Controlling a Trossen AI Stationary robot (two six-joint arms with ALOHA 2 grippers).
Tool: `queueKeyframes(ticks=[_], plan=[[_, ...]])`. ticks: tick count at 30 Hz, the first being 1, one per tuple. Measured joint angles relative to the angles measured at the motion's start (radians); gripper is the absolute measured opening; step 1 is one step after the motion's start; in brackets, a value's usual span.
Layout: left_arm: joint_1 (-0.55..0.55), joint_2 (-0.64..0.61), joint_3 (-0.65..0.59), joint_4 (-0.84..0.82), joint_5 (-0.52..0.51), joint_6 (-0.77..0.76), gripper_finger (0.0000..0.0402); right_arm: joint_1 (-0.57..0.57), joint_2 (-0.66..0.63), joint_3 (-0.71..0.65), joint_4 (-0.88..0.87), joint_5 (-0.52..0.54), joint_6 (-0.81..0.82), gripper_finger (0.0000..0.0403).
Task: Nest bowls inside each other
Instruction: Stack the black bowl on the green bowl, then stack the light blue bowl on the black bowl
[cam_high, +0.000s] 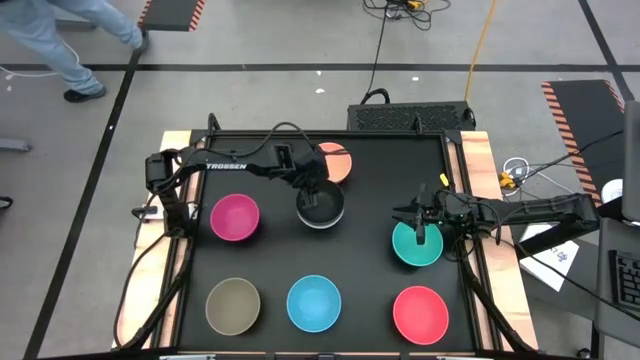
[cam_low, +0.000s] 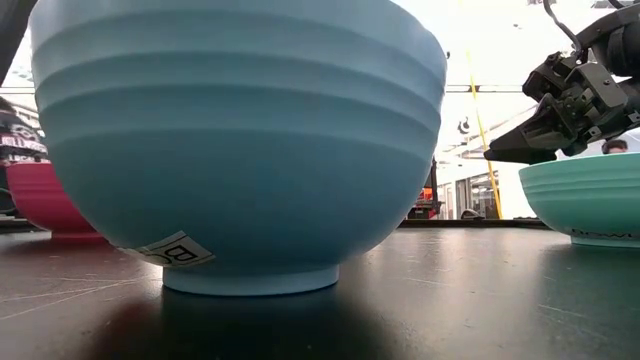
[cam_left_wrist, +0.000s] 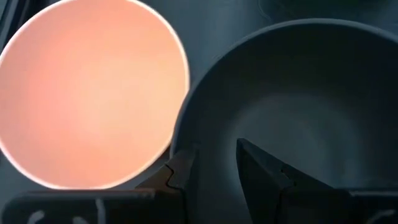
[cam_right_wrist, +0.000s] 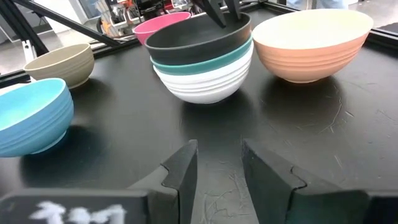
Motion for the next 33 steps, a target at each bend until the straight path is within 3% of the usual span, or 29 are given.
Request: queueKeyframes(ticks=[9, 16, 24, 33], plan=[[-0.015, -0.003, 0.0, 0.0, 0.021, 0.049, 0.0108, 0.0, 0.0, 0.0, 0.0, 0.001, -0.003, 0.0116], [-0.052, -0.114, 0.002, 0.003, 0.001, 0.101, 0.0108, 0.0, 0.0, 0.0, 0.0, 0.001, -0.003, 0.0116], [-0.11, -0.373, -0.032, -0.045, -0.015, 0.08, 0.0108, 0.0, 0.001, 0.0, 0.0, 0.001, -0.004, 0.0116], [-0.193, -0.767, -0.349, -0.007, -0.136, -0.017, 0.0108, 0.0, 0.003, 0.0, 0.002, 0.001, -0.012, 0.0116]])
